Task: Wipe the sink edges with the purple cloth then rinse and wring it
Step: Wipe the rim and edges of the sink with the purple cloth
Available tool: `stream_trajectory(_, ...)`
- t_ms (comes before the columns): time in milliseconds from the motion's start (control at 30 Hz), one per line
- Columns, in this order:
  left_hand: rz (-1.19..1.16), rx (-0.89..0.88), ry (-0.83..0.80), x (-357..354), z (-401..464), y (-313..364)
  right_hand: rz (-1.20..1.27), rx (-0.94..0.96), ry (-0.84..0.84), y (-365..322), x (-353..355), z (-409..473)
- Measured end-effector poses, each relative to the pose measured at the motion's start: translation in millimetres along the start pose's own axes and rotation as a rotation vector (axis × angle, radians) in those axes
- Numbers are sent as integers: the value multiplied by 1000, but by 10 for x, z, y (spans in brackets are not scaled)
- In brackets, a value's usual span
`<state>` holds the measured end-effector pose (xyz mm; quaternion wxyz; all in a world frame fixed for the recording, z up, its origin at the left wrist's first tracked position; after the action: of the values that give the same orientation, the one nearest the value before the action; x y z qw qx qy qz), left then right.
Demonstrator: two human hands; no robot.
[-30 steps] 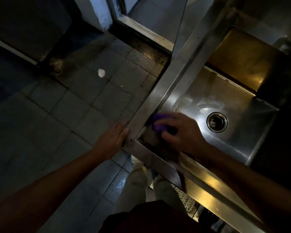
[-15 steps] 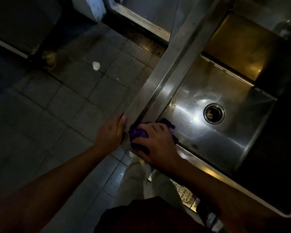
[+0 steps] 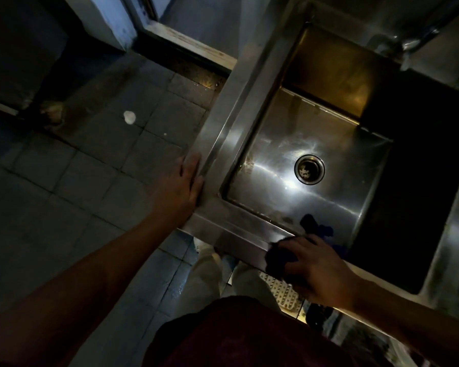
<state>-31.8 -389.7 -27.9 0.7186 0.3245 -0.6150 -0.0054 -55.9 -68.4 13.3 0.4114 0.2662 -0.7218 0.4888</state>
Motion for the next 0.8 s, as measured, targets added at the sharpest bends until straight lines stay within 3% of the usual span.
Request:
stream_trajectory(67, -16, 9, 0, -4, -1, -22, 52, -70, -6, 140, 136, -26)
stream_trajectory(167, -3, 11, 22, 9, -3, 28, 123, -243, 123, 311, 357, 235)
stream_trajectory(467, -35, 33, 8, 30, -1, 45, 215, -365, 591, 368, 674, 2173)
stream_trajectory(633, -25, 34, 29, 44, -6, 59, -13, -412, 532, 239, 560, 2480)
stream_trajectory(800, -38, 25, 52, 74, 6, 86, 67, -276, 383, -4, 402, 2117)
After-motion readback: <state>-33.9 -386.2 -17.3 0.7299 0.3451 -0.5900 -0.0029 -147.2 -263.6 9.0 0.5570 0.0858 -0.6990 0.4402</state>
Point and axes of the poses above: each hand's wrist, its own z-axis towards the middle knuckle, its own x-axis out of the back of the hand, y = z × x, the point moved 6 cm from there along z, towards the middle knuckle, and after that the axes turned 13 degrees about y, right-handed, at the moved point
